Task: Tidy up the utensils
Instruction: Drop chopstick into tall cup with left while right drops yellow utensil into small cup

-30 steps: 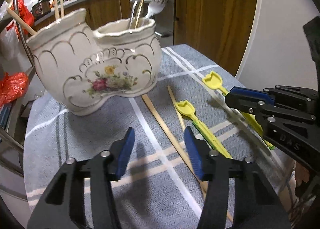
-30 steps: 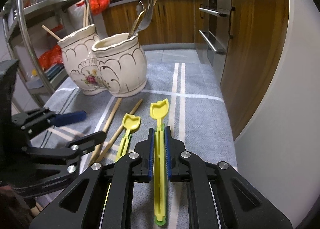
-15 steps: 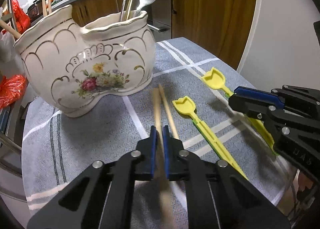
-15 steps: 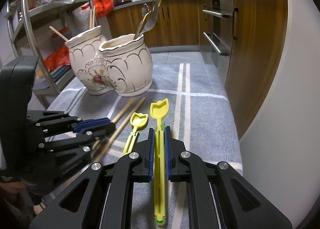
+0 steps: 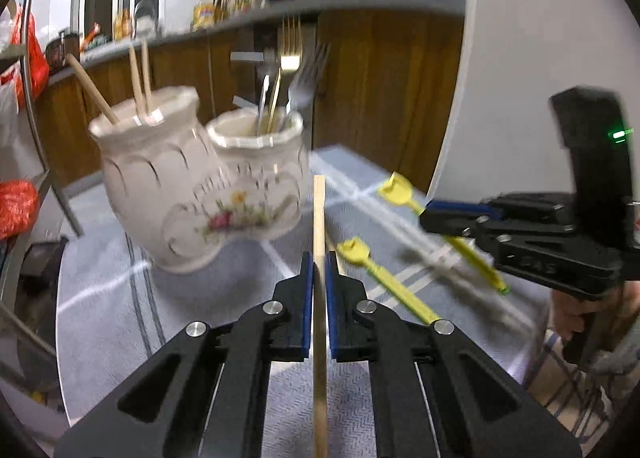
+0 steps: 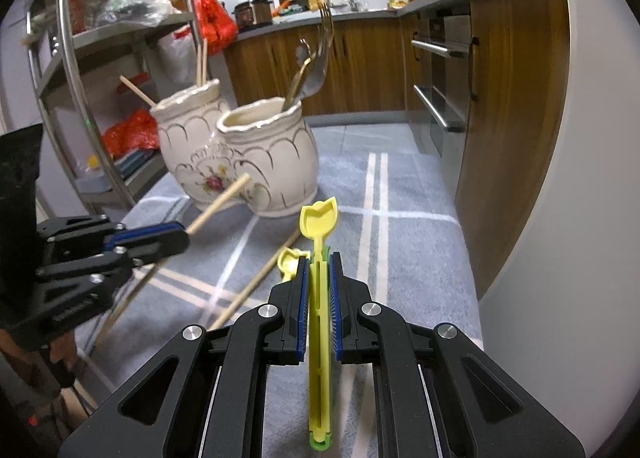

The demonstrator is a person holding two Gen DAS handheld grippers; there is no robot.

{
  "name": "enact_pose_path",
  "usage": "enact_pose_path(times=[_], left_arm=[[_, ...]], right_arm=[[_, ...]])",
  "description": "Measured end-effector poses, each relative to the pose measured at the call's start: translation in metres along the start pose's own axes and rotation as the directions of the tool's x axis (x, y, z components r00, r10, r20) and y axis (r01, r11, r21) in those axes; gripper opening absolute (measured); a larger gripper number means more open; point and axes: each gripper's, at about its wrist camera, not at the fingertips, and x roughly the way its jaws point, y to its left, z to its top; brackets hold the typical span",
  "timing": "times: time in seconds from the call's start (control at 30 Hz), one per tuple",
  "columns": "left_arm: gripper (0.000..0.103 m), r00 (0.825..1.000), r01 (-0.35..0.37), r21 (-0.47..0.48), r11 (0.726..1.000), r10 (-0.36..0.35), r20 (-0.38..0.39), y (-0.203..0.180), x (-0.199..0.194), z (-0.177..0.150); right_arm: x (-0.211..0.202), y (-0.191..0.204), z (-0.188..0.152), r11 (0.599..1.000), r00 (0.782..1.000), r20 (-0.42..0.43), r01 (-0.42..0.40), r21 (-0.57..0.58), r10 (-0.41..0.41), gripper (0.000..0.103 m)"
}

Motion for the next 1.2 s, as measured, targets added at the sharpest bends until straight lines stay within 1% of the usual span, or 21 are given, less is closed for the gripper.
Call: enact_pose_path(times=[0.13,0.2,0.27,0.47,0.57,0.77,0.8,0.9,0.97,1.0,1.03,1.1,1.2], left_arm=[[0.006,0.994,0.004,0.007,1.0,-0.005,0.108,0.008,-0.024,-0.001],[0.006,0.986,-0.005,0.0,1.0,0.005,0.165,0.012,-0.035,-0.004],[0.006,0.98,-0.004,-0.01,1.0,0.006,0.201,0.019,-0.044,-0.006],[0.006,0.951,-0.01,-0.039,0.999,0.021,0.309,0.035,-0.063,-0.006],[0.006,0.931,-0.006,-0.062,0.998,0.028,0.364,0.047,-0.076,0.0],[0.006,0.88,0.0,-0.115,0.993,0.055,0.473,0.085,-0.101,0.033],[0.006,0.874,0.0,-0.123,0.992,0.06,0.482,0.09,-0.103,0.037],[0.006,0.856,0.015,-0.16,0.987,0.07,0.512,0.111,-0.1,0.056],[0.006,0.849,0.037,-0.183,0.982,0.066,0.525,0.125,-0.093,0.067],[0.006,0.845,0.06,-0.199,0.978,0.057,0.532,0.133,-0.087,0.075],[0.006,0.842,0.065,-0.206,0.976,0.057,0.536,0.139,-0.084,0.079],[0.006,0.842,0.06,-0.211,0.976,0.064,0.535,0.146,-0.071,0.091],[0.006,0.848,0.05,-0.223,0.974,0.076,0.525,0.152,-0.048,0.109]], right_arm=[[-0.006,0.006,0.004,1.0,0.999,0.042,-0.007,-0.002,0.008,0.011],[-0.009,0.009,0.006,1.0,0.998,0.069,-0.013,-0.001,0.013,0.011],[-0.011,0.011,0.009,1.0,0.995,0.095,-0.015,0.006,0.015,0.011],[-0.015,0.02,0.026,1.0,0.986,0.166,-0.02,-0.008,0.021,0.011],[-0.014,0.026,0.04,0.999,0.981,0.193,-0.026,-0.019,0.029,0.011],[-0.012,0.037,0.071,0.998,0.965,0.259,-0.04,-0.038,0.048,0.011],[-0.011,0.038,0.075,0.998,0.962,0.267,-0.043,-0.041,0.053,0.011],[-0.002,0.041,0.092,0.997,0.952,0.296,-0.068,-0.04,0.076,0.011],[0.006,0.042,0.101,0.996,0.947,0.307,-0.088,-0.031,0.094,0.011],[0.01,0.042,0.106,0.995,0.944,0.315,-0.096,-0.027,0.1,0.011],[0.014,0.042,0.11,0.995,0.942,0.32,-0.101,-0.024,0.104,0.011],[0.023,0.042,0.119,0.993,0.937,0.332,-0.114,-0.017,0.113,0.011],[0.038,0.038,0.13,0.99,0.93,0.345,-0.139,0.012,0.127,0.011]])
